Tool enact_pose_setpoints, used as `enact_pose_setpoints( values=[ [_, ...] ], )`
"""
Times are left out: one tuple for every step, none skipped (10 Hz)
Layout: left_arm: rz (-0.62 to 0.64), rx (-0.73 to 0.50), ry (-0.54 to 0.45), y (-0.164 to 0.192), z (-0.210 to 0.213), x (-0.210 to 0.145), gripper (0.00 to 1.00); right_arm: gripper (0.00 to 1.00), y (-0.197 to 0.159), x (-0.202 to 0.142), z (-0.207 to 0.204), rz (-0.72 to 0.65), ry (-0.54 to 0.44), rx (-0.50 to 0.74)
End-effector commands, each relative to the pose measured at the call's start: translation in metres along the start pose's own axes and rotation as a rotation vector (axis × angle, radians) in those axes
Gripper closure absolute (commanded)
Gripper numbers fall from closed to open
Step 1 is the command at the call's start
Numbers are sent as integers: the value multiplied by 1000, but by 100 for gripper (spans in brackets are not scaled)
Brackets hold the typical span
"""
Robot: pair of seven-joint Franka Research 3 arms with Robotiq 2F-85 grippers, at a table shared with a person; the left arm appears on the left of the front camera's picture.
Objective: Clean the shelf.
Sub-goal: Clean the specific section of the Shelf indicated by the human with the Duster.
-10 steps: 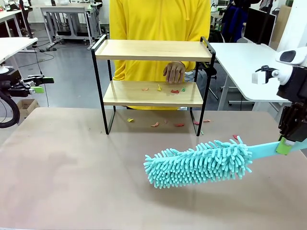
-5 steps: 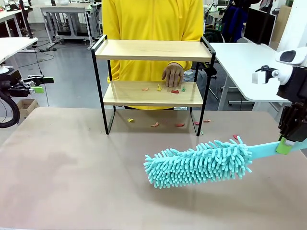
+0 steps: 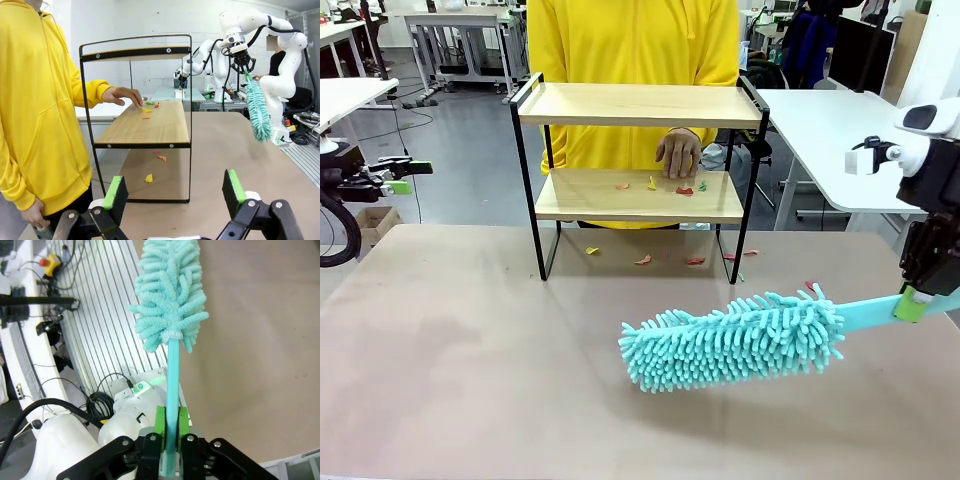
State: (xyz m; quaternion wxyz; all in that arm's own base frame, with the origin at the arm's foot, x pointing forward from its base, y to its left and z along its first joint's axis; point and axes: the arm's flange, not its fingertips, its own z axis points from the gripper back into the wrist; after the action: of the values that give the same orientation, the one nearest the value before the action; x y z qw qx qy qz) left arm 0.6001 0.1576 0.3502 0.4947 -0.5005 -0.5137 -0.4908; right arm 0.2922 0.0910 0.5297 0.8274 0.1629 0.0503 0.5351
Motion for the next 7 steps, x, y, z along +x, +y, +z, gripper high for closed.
enact_pose_setpoints(
  values=[
    [-9, 1, -2, -2, 0, 3, 0, 87, 14, 26, 15, -48, -104, -27],
    [-9, 1, -2, -2, 0, 3, 0, 87, 29, 48, 21, -99, -154, -48],
    [-9, 1, -2, -2, 0, 3, 0, 87, 45, 70, 26, -152, -179, -24],
    [-9, 1, -2, -2, 0, 3, 0, 87, 64, 92, 29, -220, -234, -24],
    [-9, 1, -2, -2, 0, 3, 0, 87, 81, 115, 29, -303, -288, -39],
    [-9, 1, -2, -2, 0, 3, 0, 87, 99, 145, 27, -448, -382, -92],
    [-9, 1, -2, -2, 0, 3, 0, 87, 112, 169, 18, -530, -401, -157]
  ],
)
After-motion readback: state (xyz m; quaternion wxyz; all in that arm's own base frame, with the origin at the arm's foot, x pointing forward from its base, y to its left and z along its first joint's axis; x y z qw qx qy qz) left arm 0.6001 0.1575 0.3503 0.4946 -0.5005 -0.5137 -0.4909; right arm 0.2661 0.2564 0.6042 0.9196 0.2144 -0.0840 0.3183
